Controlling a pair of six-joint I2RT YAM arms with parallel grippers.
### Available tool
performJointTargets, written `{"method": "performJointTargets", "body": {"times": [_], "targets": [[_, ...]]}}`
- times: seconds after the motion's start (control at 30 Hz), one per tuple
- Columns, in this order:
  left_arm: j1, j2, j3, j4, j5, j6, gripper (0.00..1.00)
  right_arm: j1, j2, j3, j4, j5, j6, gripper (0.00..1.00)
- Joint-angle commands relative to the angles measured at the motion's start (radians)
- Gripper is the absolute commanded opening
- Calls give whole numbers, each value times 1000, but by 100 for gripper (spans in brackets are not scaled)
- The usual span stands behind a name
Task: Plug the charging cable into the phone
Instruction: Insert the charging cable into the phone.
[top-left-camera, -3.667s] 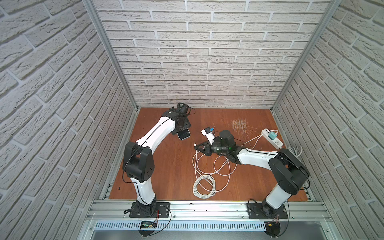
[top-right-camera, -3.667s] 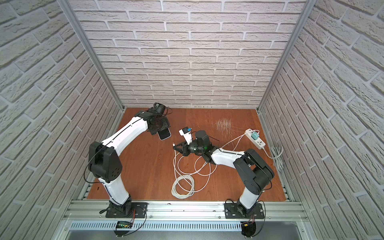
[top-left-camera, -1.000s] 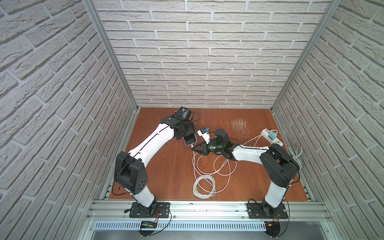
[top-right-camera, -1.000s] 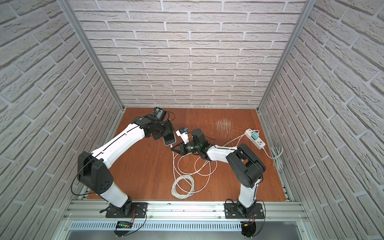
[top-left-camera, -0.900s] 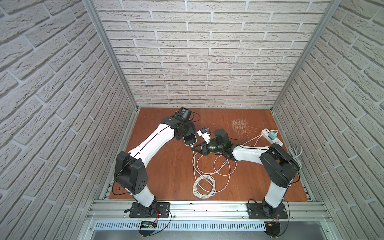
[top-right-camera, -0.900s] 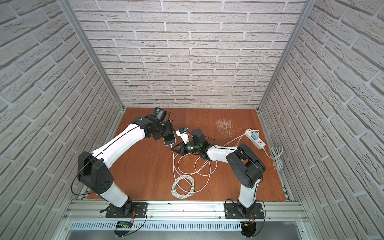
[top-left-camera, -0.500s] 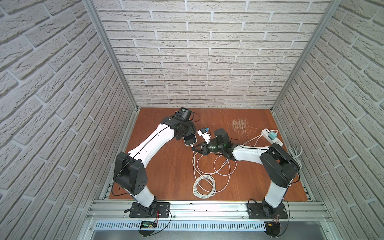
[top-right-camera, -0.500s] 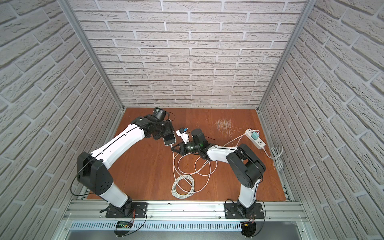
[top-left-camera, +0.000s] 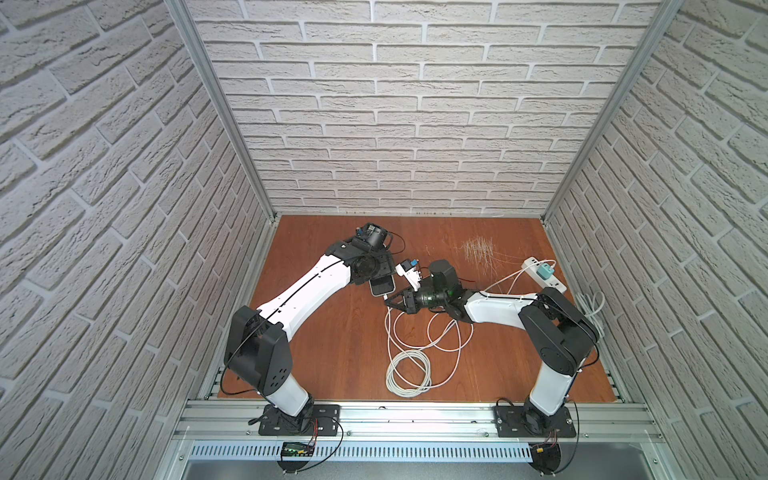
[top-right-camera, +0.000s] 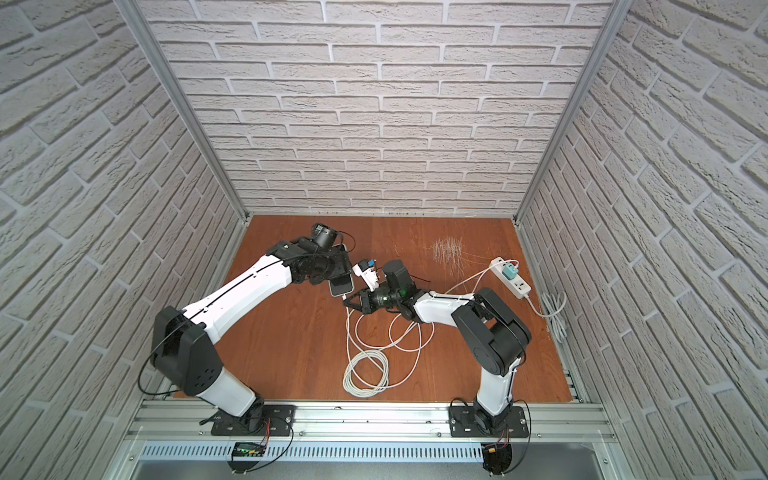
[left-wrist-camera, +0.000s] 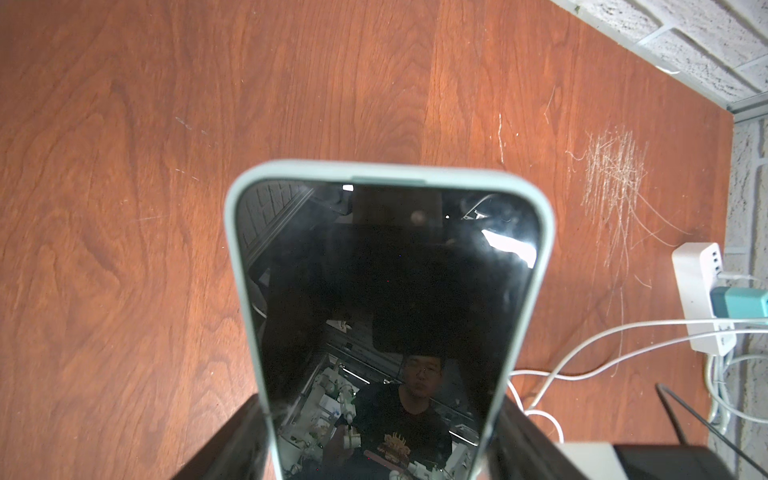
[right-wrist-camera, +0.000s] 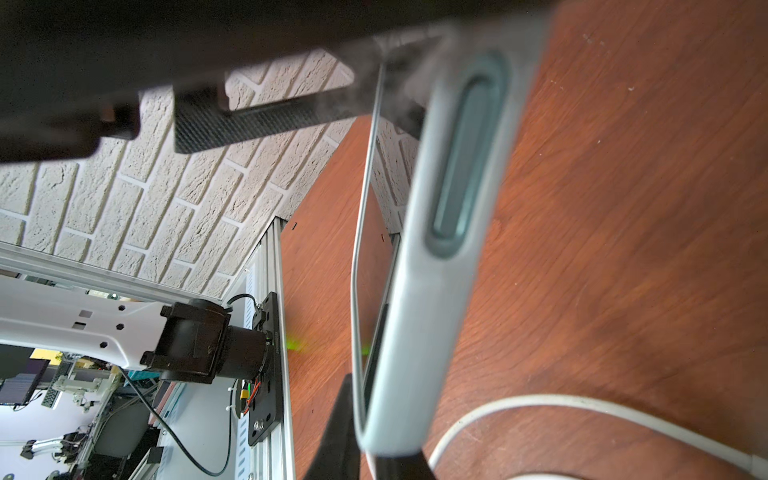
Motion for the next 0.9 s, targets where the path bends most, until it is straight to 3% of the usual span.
{"method": "performJointTargets", "body": {"times": [0.0,0.43,0.63,0.73,0.87], "targets": [[-30,-33,-56,-20,30,-19,29,-10,-29,3,98,29,3,3],[-59,-34,-149,32,69,-103,29,-13,-46,-17,123,48,4,3],[-64,-38,-139,-5,20,-135,29,-15,-47,-20,129,45,5,3],[-24,-45,-123,-25,5,-163,29,-15,-50,-20,125,41,-1,12],[34,-60,-131,-13,13,-191,30,-15,-53,-19,118,35,-8,34]]}}
